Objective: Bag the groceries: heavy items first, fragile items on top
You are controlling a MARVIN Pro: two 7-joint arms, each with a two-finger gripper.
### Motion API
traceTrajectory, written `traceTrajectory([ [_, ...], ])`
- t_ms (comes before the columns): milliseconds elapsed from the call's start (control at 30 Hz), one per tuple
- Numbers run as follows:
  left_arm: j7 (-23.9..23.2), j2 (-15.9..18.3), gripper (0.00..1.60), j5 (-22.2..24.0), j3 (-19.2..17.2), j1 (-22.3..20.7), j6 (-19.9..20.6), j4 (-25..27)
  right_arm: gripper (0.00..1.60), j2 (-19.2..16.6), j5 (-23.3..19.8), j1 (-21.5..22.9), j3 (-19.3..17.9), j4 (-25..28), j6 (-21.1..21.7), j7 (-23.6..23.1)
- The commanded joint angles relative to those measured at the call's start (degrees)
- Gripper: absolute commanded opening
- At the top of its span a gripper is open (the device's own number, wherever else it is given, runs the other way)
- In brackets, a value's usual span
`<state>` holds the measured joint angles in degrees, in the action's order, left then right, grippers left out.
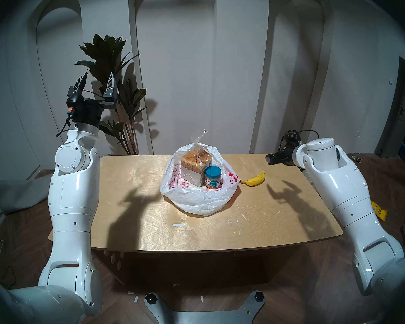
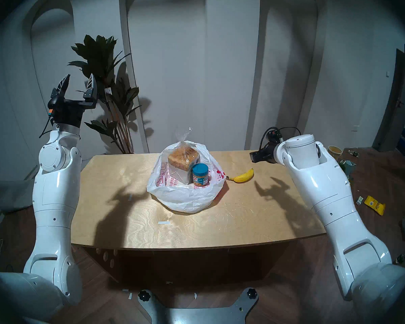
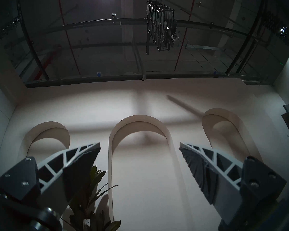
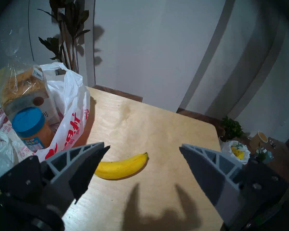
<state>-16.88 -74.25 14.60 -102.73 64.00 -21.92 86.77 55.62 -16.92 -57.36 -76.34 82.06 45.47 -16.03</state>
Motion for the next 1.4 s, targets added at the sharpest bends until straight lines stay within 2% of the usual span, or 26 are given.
traceTrajectory([
  [0,0.2,-0.1,1.60,0.1,-0.3,1.0,0.6,3.7,1.60,-4.1,1.0,5.3,0.9,0.6,0.0,-3.9],
  [133,0.3,-0.2,1.60,0.3,-0.4,1.8,1.3,5.0,1.60,-4.9,1.4,5.6,2.1,0.4,-0.2,-5.9],
  [567,1.1,-0.5,1.60,0.9,-1.2,5.2,4.4,10.0,1.60,-10.9,3.4,7.8,7.2,-1.3,-0.1,-16.5],
  [867,1.9,-0.8,1.60,1.3,-1.8,7.4,7.1,13.6,1.60,-15.3,5.1,8.8,10.8,-3.0,-1.0,-24.3],
  [967,2.3,-0.9,1.60,1.4,-2.0,8.6,8.5,15.4,1.60,-16.9,6.0,9.1,13.0,-4.2,-1.9,-28.2],
  [1133,3.0,-1.0,1.60,1.5,-2.3,9.8,10.3,17.5,1.60,-17.6,7.1,10.6,15.5,-6.0,-3.7,-32.4],
  [1367,4.0,-1.1,1.60,1.5,-2.6,11.5,13.1,20.3,1.60,-14.5,8.4,14.3,17.3,-10.8,-6.8,-34.9],
])
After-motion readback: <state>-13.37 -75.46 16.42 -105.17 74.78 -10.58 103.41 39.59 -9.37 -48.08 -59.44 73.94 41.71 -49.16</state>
